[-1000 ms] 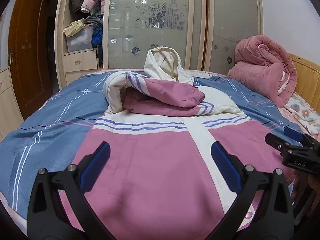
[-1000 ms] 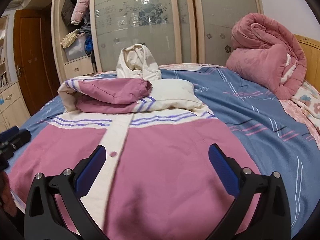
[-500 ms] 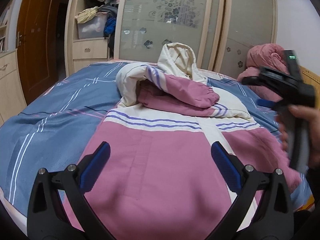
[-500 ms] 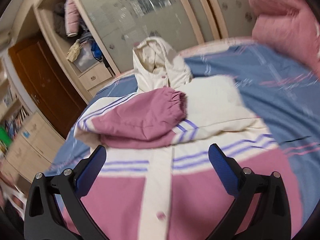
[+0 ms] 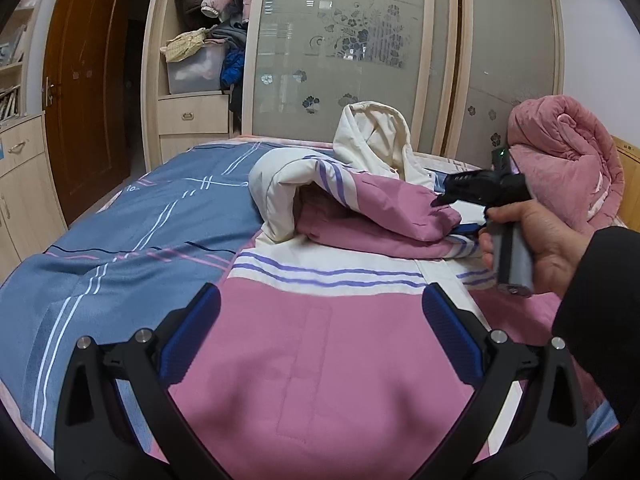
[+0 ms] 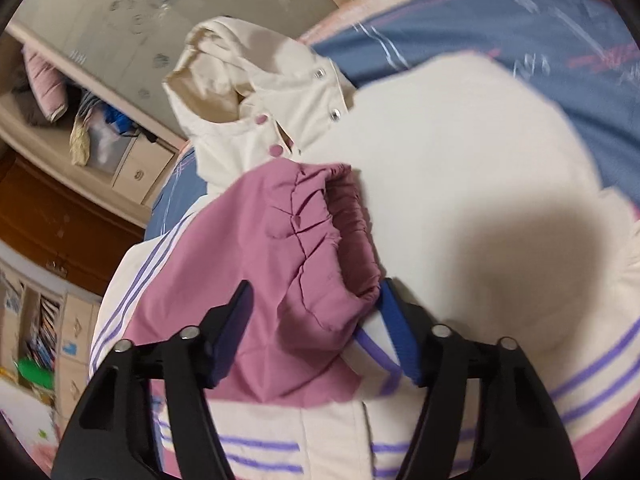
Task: Fold large clothes
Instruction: 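Grasp the sleeve cuff with the right gripper and straighten it across the chest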
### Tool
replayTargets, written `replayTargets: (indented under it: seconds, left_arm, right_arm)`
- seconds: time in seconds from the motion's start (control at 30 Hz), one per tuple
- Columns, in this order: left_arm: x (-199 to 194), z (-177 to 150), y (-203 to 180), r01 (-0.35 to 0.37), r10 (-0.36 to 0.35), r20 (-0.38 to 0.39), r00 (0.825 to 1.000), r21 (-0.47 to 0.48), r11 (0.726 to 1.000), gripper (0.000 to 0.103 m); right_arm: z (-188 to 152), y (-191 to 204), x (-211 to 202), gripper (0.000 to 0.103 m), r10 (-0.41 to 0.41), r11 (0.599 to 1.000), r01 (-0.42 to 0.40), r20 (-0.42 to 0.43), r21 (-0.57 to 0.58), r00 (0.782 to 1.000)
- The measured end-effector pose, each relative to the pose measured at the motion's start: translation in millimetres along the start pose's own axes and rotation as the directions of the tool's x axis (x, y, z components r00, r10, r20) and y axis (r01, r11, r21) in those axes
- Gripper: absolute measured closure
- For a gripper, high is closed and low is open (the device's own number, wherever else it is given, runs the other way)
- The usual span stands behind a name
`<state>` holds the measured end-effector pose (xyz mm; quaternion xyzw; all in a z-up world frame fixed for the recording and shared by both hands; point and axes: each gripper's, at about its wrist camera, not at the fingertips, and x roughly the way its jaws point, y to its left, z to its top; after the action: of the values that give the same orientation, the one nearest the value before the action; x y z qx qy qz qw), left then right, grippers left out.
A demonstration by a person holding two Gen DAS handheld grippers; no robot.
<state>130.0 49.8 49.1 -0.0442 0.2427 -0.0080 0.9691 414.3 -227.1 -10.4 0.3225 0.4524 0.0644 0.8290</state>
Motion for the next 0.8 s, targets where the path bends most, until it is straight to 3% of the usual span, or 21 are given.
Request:
replayTargets:
  seconds: [0.1, 0.13, 0.3, 0.47, 0.57, 0.67, 0.8]
  left_arm:
    - [2, 1, -2, 0.011, -0.011, -0.004, 1.0, -0.006, 1.0, 0.002]
    - [2, 0, -3, 0.012, -0.012, -0.002, 1.0, -0.001, 1.0, 0.002]
    - [4, -1, -7, 0.023, -0.023, -0.011, 1.0, 0.006, 1.0, 0.002]
    - [7, -4, -11, 0.037, -0.036, -0.022, 0.999, 0.013, 0.999, 0.002]
    - [7, -5, -16, 0.049, -0.048, -0.025, 0.999, 0.03, 0.998, 0.002]
    - [8, -8, -22, 0.062, -0.06, -0.03, 0.998, 0.051, 0.997, 0.002]
    - [13, -11, -24, 0.068, -0.064, -0.055, 0.996, 0.058, 0.996, 0.002]
  right_arm:
    - [3, 17, -5, 0.087, -0.004, 0.998, 0.006, 0.029, -0.07, 1.0]
    - [7, 28, -13, 0.089, -0.003, 0.993, 0.008, 0.048, -0.115, 0.999]
    - [31, 51, -77, 0.094, 0.034, 0.968, 0.021, 0.214, -0.25, 0.976]
    - [48, 14, -127, 0.094, -0.033, 0.965, 0.121, 0.351, -0.231, 0.936]
    - [57, -24, -122, 0.094, -0.121, 0.962, 0.196, 0.347, -0.189, 0.93]
    - [58, -60, -94, 0.094, -0.214, 0.955, 0.26, 0.279, -0.142, 0.936]
    - [45, -81, -57, 0.089, -0.284, 0.939, 0.319, 0.233, -0.13, 0.93]
